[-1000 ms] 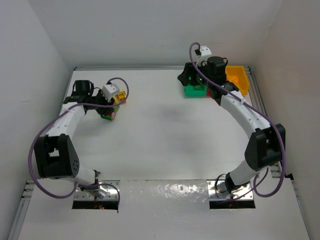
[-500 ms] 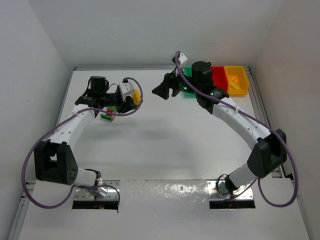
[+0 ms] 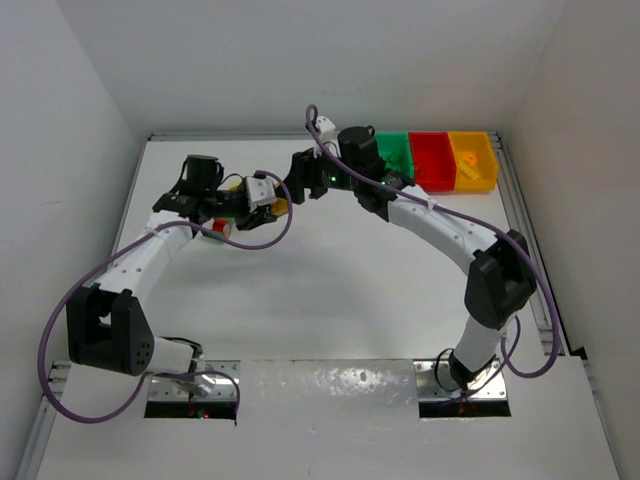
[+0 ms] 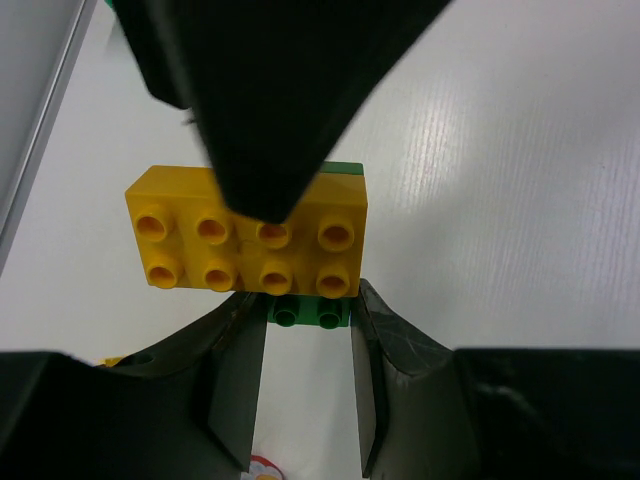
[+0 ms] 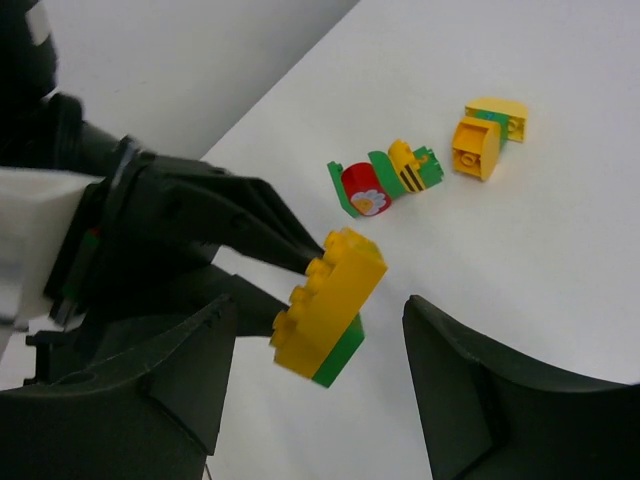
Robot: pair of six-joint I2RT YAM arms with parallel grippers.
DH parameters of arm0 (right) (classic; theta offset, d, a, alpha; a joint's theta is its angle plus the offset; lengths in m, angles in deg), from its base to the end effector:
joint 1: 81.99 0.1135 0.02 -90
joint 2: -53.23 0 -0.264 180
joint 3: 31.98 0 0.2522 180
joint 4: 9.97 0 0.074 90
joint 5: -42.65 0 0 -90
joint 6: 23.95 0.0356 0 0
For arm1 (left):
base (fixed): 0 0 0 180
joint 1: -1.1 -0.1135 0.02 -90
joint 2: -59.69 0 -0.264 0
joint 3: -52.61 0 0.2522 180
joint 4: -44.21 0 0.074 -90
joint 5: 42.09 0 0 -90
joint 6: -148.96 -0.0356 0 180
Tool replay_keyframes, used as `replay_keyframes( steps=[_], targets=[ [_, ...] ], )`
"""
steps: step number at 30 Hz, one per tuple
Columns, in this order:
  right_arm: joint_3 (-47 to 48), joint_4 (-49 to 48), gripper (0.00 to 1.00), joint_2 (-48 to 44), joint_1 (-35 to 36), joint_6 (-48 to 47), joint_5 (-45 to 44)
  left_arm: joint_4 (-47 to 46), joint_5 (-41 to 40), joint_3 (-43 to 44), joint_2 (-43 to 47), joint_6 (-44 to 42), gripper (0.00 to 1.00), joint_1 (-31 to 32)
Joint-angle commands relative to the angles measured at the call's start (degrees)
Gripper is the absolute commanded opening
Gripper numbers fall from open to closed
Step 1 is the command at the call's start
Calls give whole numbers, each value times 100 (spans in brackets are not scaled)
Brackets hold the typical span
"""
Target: Sort the legos into containers by color
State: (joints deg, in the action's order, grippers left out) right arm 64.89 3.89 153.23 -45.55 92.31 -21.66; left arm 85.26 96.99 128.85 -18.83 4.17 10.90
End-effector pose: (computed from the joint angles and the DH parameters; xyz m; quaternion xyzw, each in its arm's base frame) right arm 0.3280 0.2614 0.3287 -0.2013 0.7689 0.4544 0.4024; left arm 0.2814 -0.0759 0.2954 0.5853 0.6182 -0.2145 0.4788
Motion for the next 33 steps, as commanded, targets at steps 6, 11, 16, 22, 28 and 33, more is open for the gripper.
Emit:
replay_keyframes(
  steps=[6,11,16,22,28,33],
  targets=[
    [618,130,66,326,99,257,-556,242,76,63,311,-797,0,197],
    [794,368,66,476,108,178,-671,67,-4,28,346,-683,0,206],
    [829,525,64,537,178,266,-556,-144,-170,-34,346,-490,0,215],
    [759,333,51,581,222,441,-416,-215,-303,-69,346,-445,0,259],
    [742,26,15,652,266,520,-214,-277,-346,-165,355,-428,0,320],
    [584,-440,0,608,258,775,5,-303,-531,-411,302,-401,0,329]
  ],
)
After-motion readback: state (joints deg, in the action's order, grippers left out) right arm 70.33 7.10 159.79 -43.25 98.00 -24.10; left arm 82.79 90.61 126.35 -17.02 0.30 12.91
